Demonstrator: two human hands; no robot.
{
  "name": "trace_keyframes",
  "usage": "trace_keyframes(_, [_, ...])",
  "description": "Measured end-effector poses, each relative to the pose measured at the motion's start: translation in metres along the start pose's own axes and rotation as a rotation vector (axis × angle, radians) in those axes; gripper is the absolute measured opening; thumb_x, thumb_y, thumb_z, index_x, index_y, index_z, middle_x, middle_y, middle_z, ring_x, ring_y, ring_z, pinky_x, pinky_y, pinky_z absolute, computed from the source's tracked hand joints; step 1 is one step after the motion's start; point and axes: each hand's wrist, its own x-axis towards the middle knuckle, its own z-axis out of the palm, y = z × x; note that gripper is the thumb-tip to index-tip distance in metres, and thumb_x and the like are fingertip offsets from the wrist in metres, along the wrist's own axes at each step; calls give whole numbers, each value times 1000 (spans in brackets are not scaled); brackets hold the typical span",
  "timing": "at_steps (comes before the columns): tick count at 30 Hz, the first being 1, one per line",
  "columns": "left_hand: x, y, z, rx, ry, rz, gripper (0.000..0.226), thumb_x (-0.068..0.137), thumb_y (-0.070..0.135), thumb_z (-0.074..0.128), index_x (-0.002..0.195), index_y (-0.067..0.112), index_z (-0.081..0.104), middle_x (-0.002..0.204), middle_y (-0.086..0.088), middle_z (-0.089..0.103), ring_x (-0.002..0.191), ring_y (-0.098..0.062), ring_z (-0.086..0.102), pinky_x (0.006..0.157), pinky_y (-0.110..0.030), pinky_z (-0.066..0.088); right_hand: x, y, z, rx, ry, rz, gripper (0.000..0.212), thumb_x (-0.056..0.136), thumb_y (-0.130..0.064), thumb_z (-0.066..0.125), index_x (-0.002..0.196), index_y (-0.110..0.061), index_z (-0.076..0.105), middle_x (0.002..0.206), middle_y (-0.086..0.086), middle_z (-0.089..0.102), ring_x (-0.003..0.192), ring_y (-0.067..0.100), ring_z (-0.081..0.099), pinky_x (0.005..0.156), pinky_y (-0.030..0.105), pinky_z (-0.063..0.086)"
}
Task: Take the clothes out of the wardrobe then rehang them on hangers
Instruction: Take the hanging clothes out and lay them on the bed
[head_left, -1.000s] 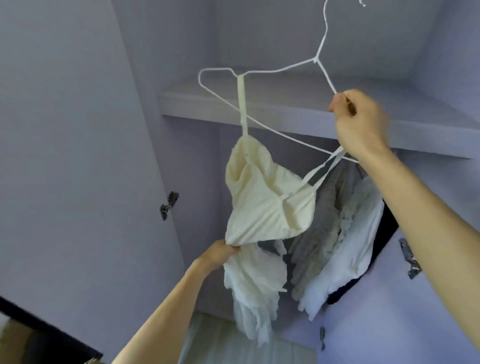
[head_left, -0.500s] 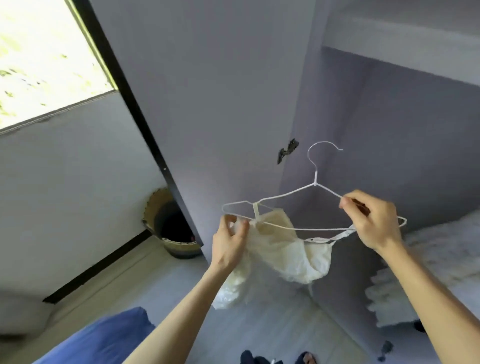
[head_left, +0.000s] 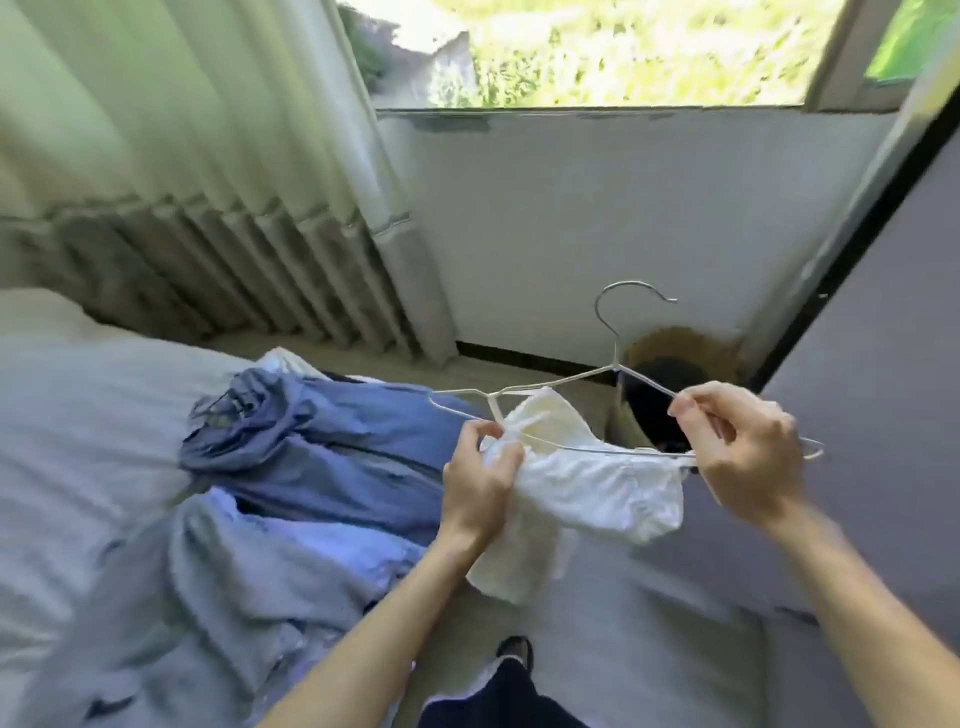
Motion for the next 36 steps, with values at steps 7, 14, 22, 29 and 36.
trace_keyframes(7, [-92,-33,-117,-105,448,-143,23,76,42,58,94,30,66,94,18,70,84,-1,61,73,-15,43,4,-109,90,137,-299,-355,21,89,-30,56,81,-17,71,69,-1,63,65,25,56,68,39,44])
trace_keyframes(14, [-205,-75,-221,-162,786,-231,10,78,38,61,84,39,68,83,11,71,74,-1,61,65,-11,41,-56,-247,176,287,-504,-618,23,88,-30,57,76,-16,70,60,-3,54,57,24,47,56,34,37])
trace_keyframes(22, [-346,-135,-340,-215,1163,-326,11,76,35,61,82,32,68,81,14,69,70,-4,59,63,-16,40,-216,-419,287,493,-895,-766,23,87,-40,55,89,-23,71,72,-1,67,71,20,62,65,37,47])
trace_keyframes(29, [-456,-182,-416,-166,1522,-432,11,74,39,61,79,32,67,81,12,70,71,-4,60,63,-11,41,-349,-530,360,539,-1197,-812,34,82,-59,42,96,-39,66,77,-8,72,78,18,66,73,39,54])
trace_keyframes(36, [-489,-214,-493,-38,1809,-518,5,81,30,61,82,32,65,82,20,68,78,6,59,66,-5,39,-427,-606,421,589,-1381,-755,28,91,-50,46,91,-34,70,65,-13,63,66,8,59,56,29,41])
